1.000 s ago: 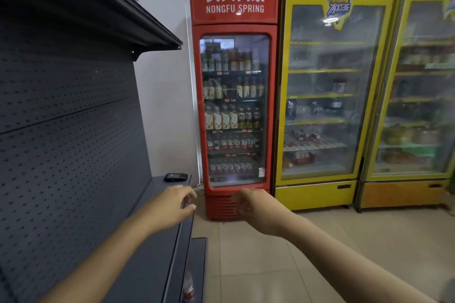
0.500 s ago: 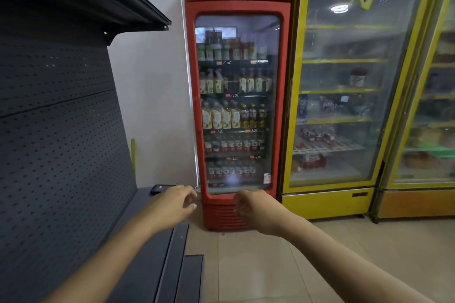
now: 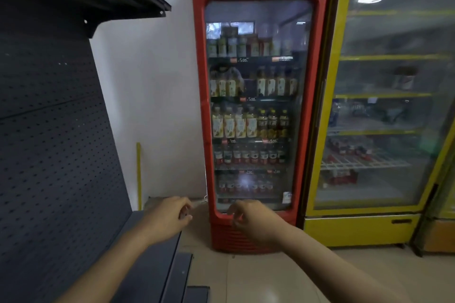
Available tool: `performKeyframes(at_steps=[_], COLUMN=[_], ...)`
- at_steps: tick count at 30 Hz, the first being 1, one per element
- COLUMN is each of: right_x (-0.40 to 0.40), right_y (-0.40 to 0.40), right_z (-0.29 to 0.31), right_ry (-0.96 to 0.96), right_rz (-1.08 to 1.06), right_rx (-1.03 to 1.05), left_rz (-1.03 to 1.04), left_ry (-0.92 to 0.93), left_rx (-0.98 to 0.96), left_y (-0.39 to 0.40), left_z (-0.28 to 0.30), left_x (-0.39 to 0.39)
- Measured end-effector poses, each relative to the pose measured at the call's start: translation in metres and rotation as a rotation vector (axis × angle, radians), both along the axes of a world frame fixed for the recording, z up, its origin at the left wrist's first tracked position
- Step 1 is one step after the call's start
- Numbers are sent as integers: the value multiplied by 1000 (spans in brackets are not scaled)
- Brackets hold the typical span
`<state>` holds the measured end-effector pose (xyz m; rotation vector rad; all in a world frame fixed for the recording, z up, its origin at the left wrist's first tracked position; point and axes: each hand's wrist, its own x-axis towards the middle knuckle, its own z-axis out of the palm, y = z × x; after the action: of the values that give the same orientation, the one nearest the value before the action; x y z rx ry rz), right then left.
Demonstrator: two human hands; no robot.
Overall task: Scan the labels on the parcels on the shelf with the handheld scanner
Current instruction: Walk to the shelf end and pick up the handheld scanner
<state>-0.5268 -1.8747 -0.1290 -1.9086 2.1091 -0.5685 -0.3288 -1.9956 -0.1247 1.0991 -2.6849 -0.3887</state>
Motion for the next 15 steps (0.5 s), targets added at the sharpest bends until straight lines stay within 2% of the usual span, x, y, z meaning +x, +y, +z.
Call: performKeyframes(at_steps=[15], right_x=[-68], right_y=[-214], right_z=[-16], right_ry=[-10], right_rz=[75], right_rx=[32], left_rz=[89], left_ry=[44], left_rx=[5], left_y=[-204], left_z=[-19], left_x=[-62])
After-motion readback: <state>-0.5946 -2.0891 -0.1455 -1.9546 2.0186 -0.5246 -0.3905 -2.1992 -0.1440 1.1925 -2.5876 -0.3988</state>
